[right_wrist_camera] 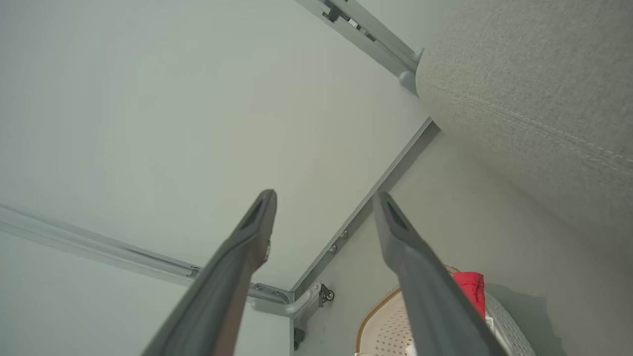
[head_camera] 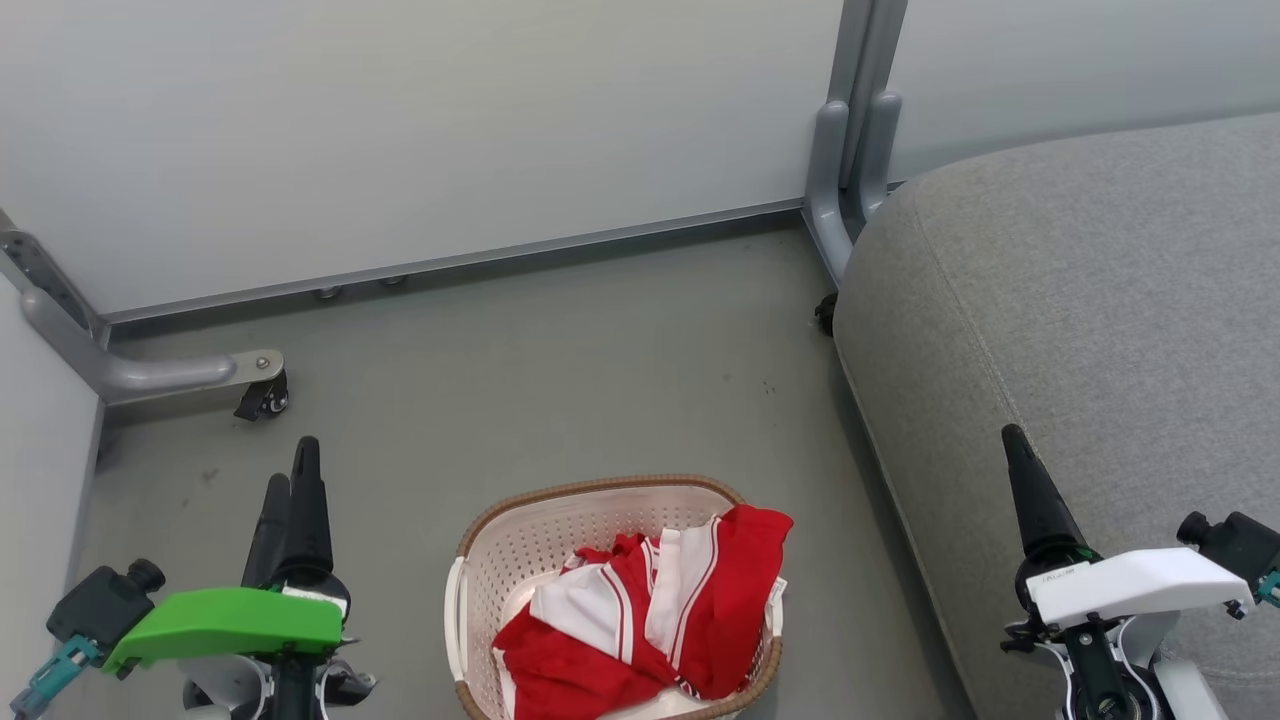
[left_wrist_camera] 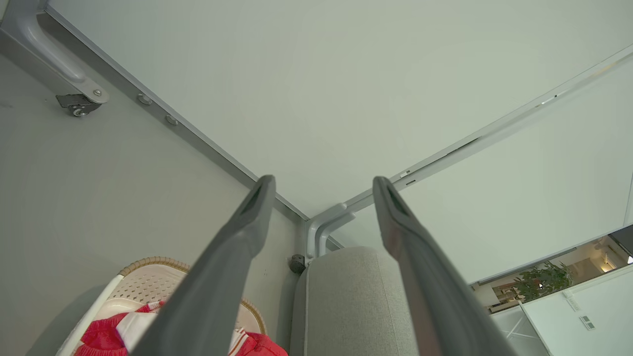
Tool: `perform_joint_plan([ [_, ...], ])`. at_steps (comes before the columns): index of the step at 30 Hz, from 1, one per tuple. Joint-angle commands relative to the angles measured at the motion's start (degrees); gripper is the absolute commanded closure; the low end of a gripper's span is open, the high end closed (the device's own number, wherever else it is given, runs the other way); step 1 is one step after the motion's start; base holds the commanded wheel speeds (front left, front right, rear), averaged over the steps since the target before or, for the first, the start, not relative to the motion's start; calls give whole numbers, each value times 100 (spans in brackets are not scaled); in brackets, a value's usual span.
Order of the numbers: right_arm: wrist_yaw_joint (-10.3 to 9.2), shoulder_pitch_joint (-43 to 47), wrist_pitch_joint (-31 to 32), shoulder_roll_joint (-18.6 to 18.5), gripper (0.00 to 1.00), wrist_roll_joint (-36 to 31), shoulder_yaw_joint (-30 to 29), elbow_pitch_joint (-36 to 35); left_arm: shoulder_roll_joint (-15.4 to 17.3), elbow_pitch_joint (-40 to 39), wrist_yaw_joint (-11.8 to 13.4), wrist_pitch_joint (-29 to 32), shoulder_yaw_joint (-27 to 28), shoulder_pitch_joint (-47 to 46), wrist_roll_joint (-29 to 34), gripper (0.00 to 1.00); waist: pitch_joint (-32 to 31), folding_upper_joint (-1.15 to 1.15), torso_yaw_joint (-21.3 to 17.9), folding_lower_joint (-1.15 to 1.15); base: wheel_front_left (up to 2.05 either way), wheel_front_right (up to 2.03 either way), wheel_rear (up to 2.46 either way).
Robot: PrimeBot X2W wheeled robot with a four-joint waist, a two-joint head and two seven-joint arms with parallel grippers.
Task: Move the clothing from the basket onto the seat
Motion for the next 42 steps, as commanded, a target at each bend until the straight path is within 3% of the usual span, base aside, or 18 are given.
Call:
perform_joint_plan([
  [1,1,-80,-71,-44,0,-248,39,-129,44,-114,36,-67,-38,-105,293,0,0,0,4,0,0,0,0],
  [22,2,-22,-461,-60,0,-1873,294,-181,69,-15,177,-455,-391,-106,2340,0,-9,0,62,0,0,0,0],
  [42,3,29,-767,-73,0,-3143,423,-192,99,61,254,-757,-590,-101,3538,0,-15,0,149,0,0,0,0],
])
